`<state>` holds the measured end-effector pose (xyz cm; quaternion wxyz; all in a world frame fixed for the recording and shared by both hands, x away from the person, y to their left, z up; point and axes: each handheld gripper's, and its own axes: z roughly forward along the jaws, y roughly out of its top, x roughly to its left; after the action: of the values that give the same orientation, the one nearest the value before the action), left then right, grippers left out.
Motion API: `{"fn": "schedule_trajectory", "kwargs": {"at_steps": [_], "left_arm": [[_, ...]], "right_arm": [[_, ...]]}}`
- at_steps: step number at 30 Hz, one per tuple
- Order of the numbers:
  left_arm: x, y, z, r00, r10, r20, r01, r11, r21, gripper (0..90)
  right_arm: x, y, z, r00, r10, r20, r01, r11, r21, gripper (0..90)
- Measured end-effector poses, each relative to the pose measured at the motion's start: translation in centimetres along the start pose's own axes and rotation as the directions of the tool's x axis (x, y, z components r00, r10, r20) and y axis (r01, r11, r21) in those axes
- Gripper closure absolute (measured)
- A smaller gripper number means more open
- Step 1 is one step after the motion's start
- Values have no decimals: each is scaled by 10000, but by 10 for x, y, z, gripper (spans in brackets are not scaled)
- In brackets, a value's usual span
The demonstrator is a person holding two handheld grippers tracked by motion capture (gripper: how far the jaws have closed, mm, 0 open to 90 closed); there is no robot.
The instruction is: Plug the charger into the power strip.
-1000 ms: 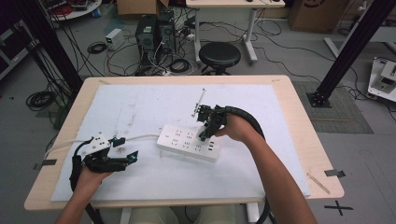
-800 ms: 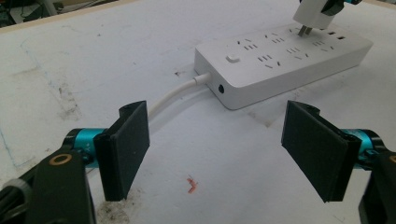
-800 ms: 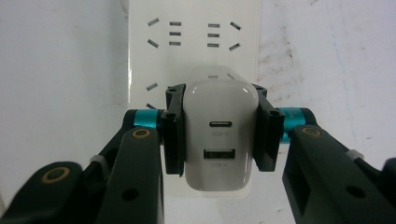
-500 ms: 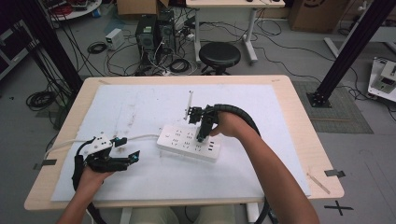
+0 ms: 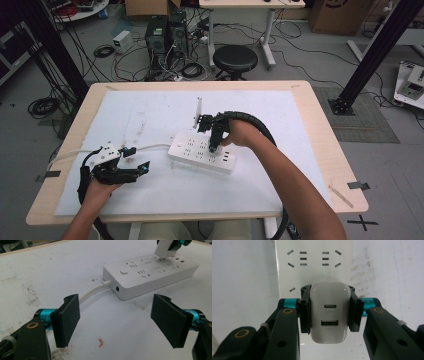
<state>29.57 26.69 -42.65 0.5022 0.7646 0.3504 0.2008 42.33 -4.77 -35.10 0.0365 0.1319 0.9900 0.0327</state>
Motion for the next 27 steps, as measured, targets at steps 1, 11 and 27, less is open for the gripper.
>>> {"fn": "schedule_trajectory", "kwargs": {"at_steps": [1, 11, 27], "left_arm": [[0, 0, 0, 10000, -23, 3, 23, 10000, -4, 236], [1, -1, 0, 10000, -4, 29, 4, 10000, -26, 236], [-5, 6, 8, 9998, 87, 167, -86, 10000, -39, 236]], "right_arm": [[2, 1, 0, 9999, -106, 114, 106, 9999, 24, 635], [-1, 1, 8, 10000, 53, -83, -51, 9998, 191, 637], [-1, 5, 11, 9999, 155, -20, -154, 9987, 476, 640]]}}
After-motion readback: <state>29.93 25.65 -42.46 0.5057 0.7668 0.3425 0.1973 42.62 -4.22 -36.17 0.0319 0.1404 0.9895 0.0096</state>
